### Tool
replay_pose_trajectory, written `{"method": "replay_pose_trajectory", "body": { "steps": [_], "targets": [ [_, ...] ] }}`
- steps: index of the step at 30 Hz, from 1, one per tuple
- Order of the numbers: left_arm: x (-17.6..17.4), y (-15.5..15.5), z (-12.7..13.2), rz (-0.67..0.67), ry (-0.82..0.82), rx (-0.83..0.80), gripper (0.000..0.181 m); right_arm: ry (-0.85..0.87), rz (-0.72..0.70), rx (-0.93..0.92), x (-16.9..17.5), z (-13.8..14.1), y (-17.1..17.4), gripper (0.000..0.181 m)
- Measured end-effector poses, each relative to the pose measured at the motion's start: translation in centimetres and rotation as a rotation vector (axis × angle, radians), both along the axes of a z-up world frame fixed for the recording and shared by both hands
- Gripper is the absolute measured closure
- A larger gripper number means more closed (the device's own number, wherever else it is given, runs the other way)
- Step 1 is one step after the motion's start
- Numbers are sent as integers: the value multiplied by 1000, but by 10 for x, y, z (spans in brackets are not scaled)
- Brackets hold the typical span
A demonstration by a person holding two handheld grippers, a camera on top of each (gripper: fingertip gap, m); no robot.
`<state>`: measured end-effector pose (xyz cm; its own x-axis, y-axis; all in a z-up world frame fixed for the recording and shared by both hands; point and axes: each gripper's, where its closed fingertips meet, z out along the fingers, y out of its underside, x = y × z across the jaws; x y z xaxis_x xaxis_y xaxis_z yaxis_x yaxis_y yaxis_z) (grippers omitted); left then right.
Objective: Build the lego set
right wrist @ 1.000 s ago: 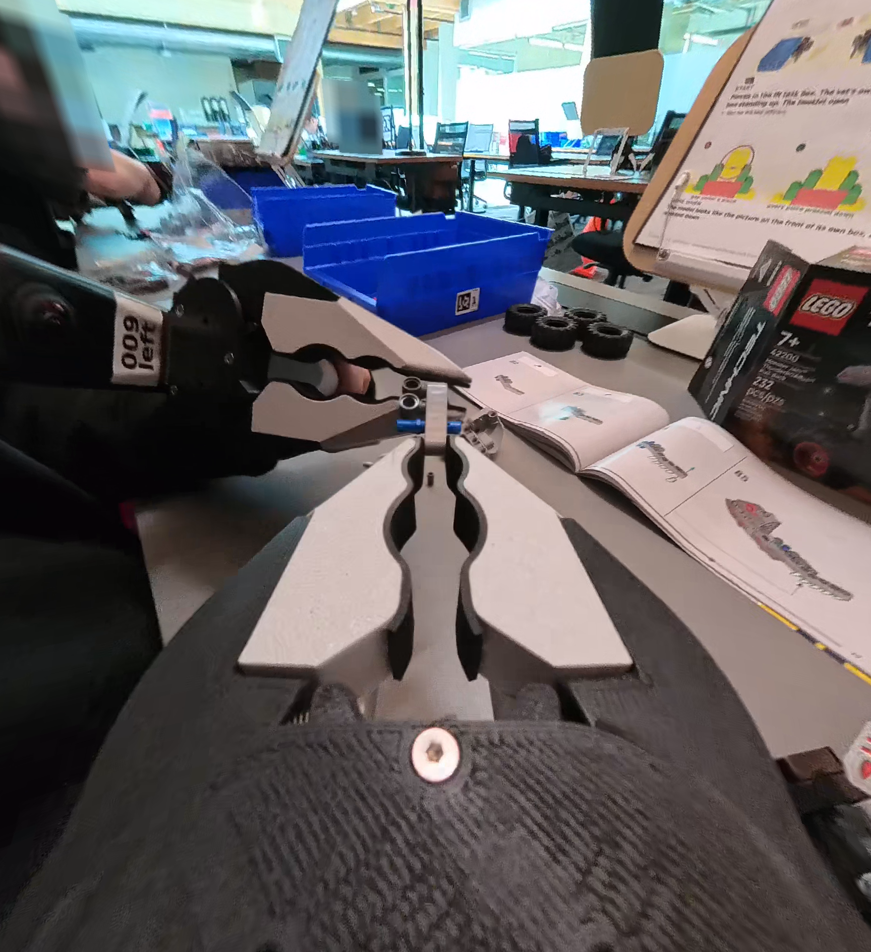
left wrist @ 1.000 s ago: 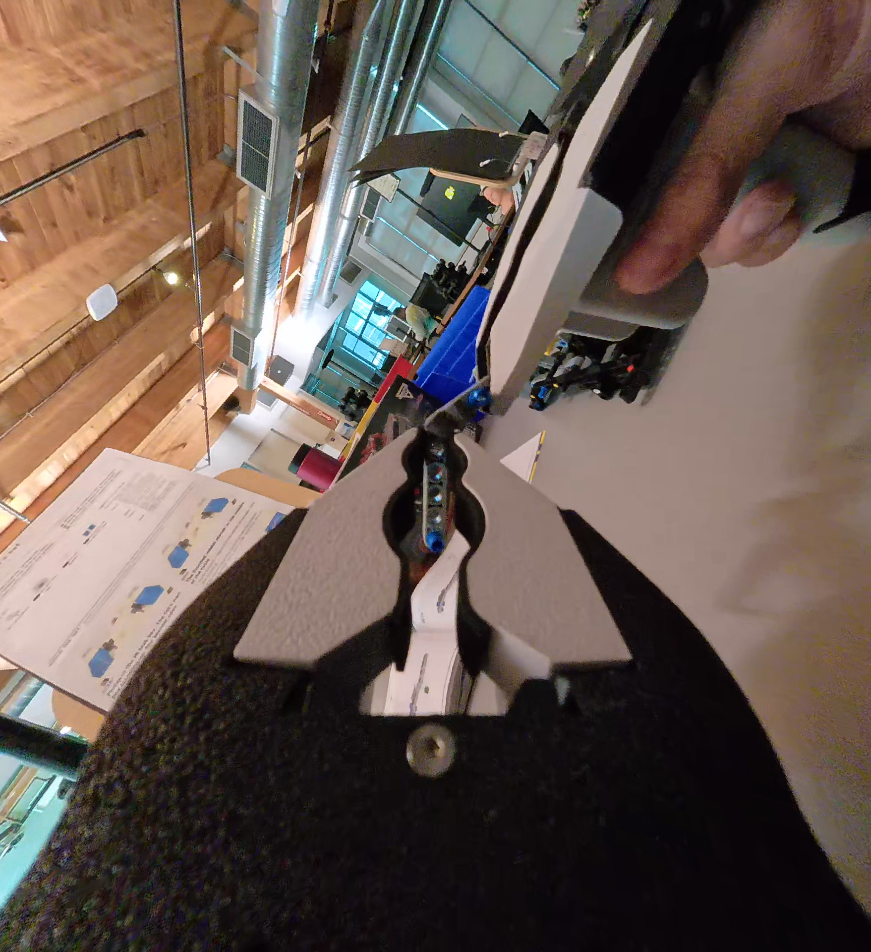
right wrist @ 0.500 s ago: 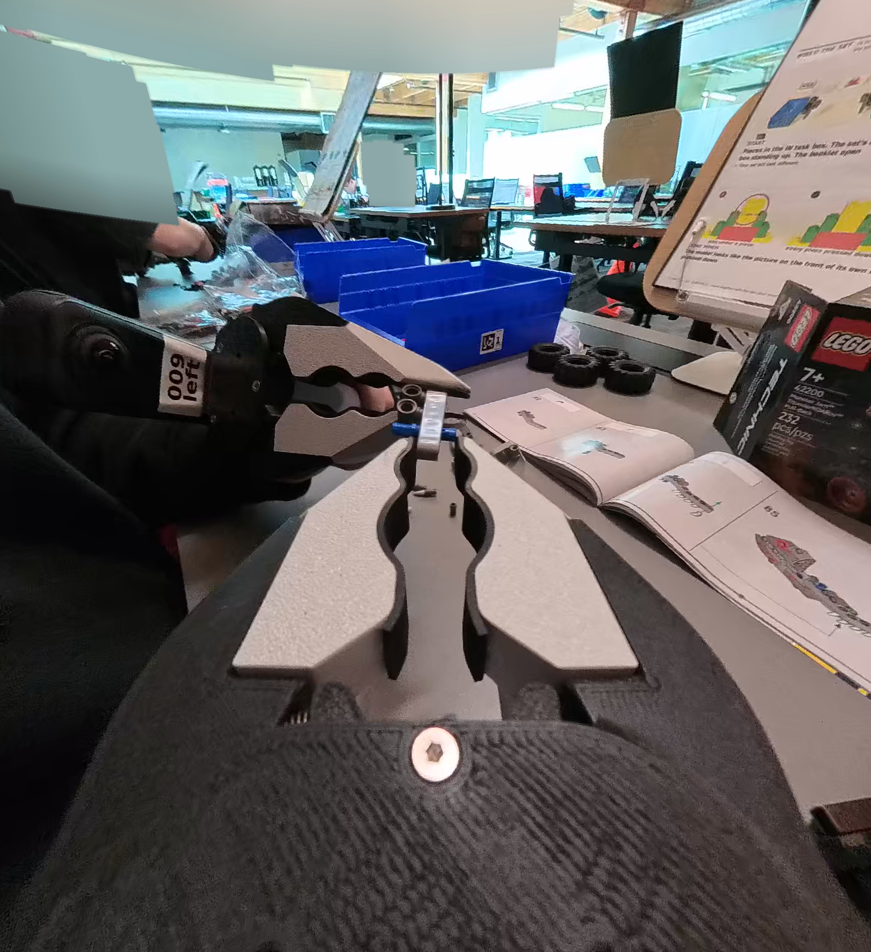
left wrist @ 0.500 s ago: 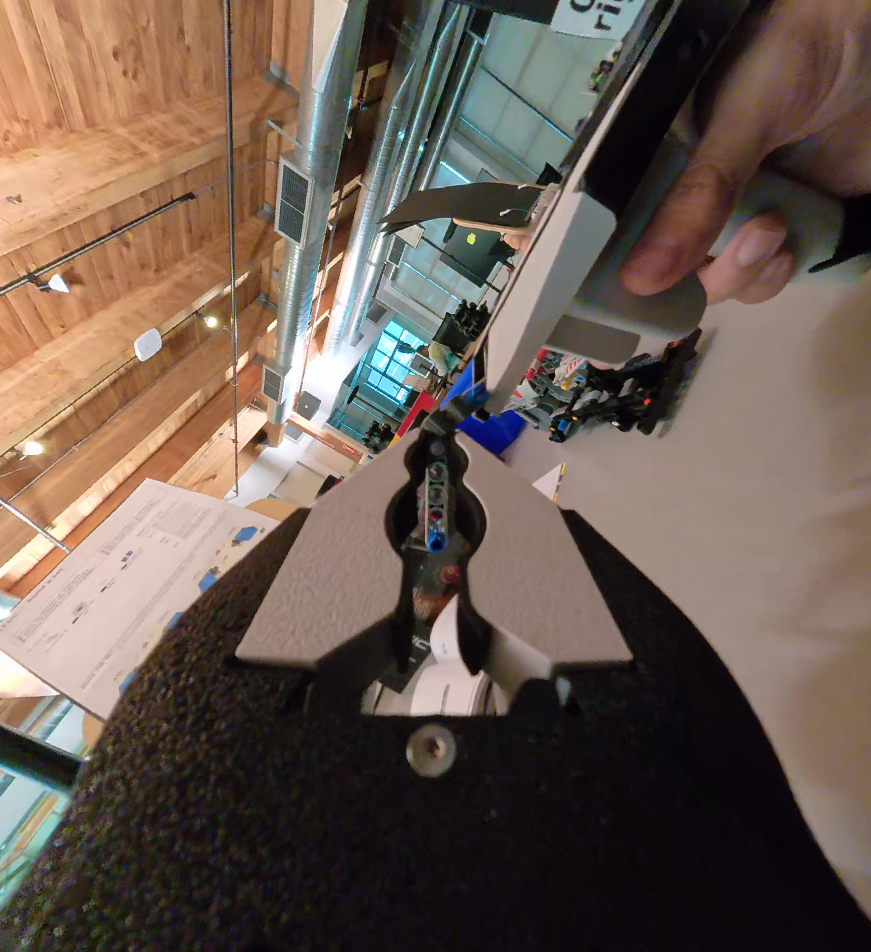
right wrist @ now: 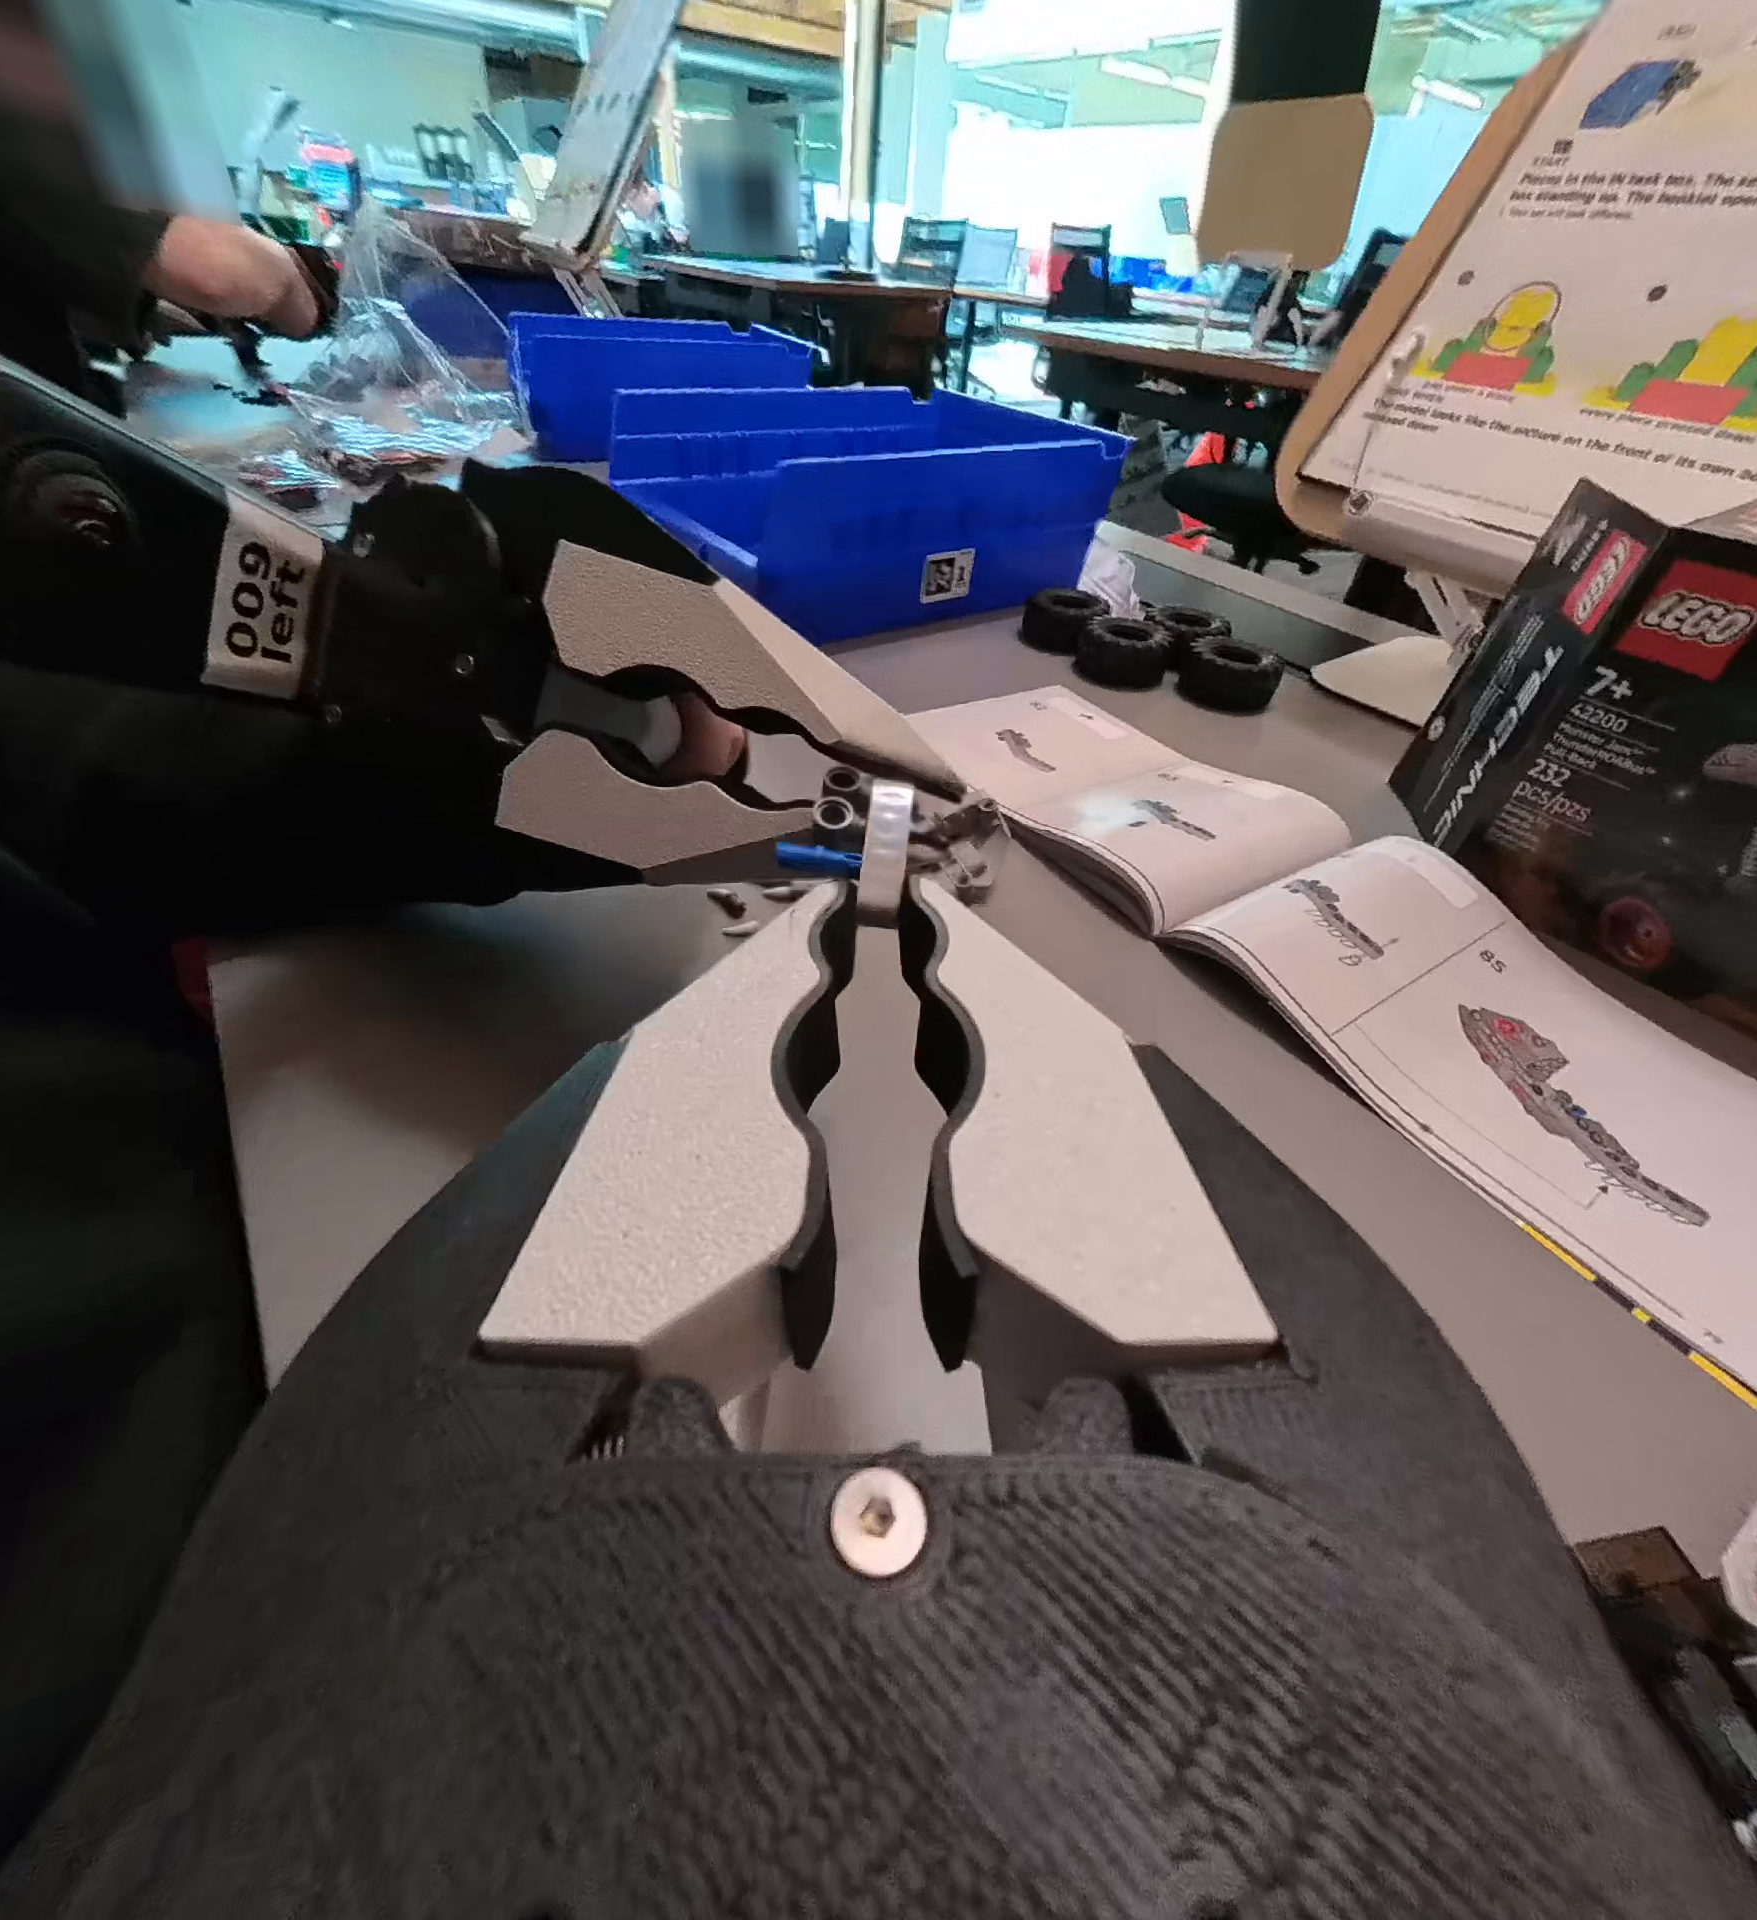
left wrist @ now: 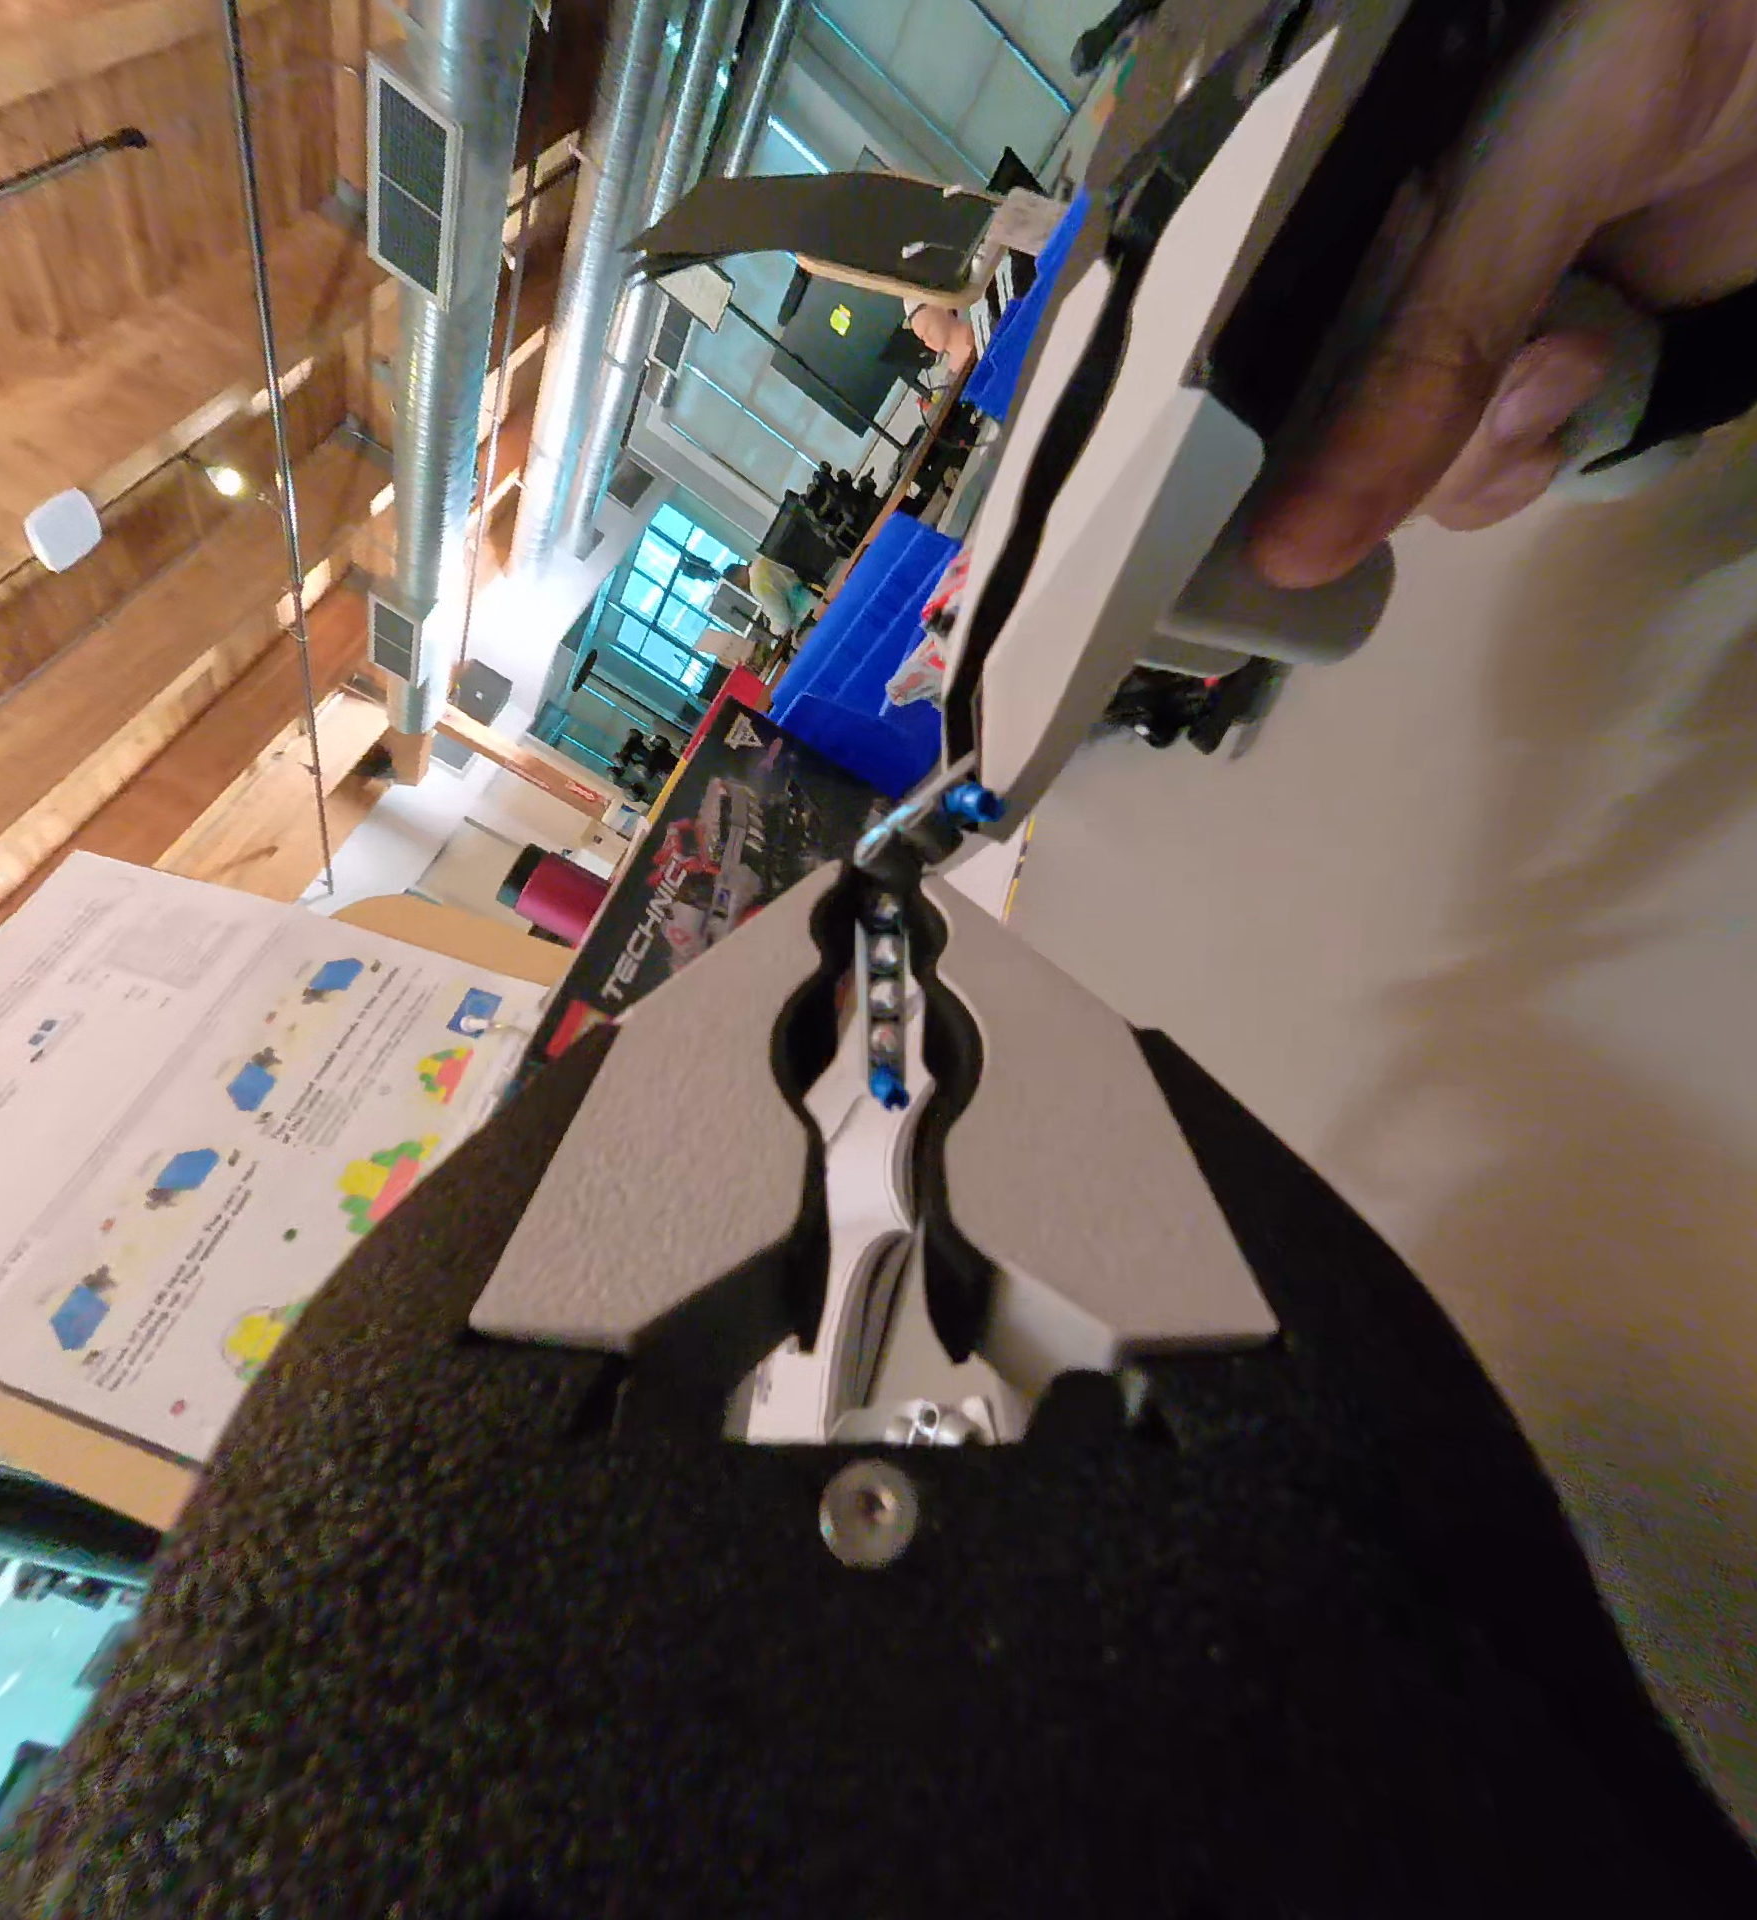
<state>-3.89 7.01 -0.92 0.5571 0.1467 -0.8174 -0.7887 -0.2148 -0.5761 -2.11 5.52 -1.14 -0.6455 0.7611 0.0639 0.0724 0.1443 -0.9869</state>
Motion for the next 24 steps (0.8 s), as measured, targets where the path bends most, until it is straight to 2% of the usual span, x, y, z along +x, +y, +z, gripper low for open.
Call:
{"method": "replay_pose_trajectory", "body": {
  "steps": [2, 4, 5, 9, 16, 17, 19, 24],
  "targets": [
    [-5, 1, -5, 20, -38, -24, 170, 0, -57, 21, -7, -5, 5, 175],
    [1, -3, 2, -1, -65, 12, 160, 14, -172, 63, -16, -8, 17, 175],
    [7, -5, 6, -20, -63, 22, 163, 21, -193, 83, -18, -8, 19, 175],
    [11, -6, 3, 40, -62, -16, 167, -4, -188, 75, -20, -10, 16, 175],
    [17, -3, -5, 61, 80, -81, 168, -58, -170, -24, -19, -6, 11, 175],
    [16, -3, -4, 74, 98, -78, 176, -65, -159, -21, -18, -7, 9, 175],
    [14, -3, -5, 93, 125, -95, 179, -64, -169, -3, -18, -8, 9, 175],
    [11, -3, -8, 107, 24, -110, 181, -101, -191, -58, -20, -12, 10, 175]
  ]
}}
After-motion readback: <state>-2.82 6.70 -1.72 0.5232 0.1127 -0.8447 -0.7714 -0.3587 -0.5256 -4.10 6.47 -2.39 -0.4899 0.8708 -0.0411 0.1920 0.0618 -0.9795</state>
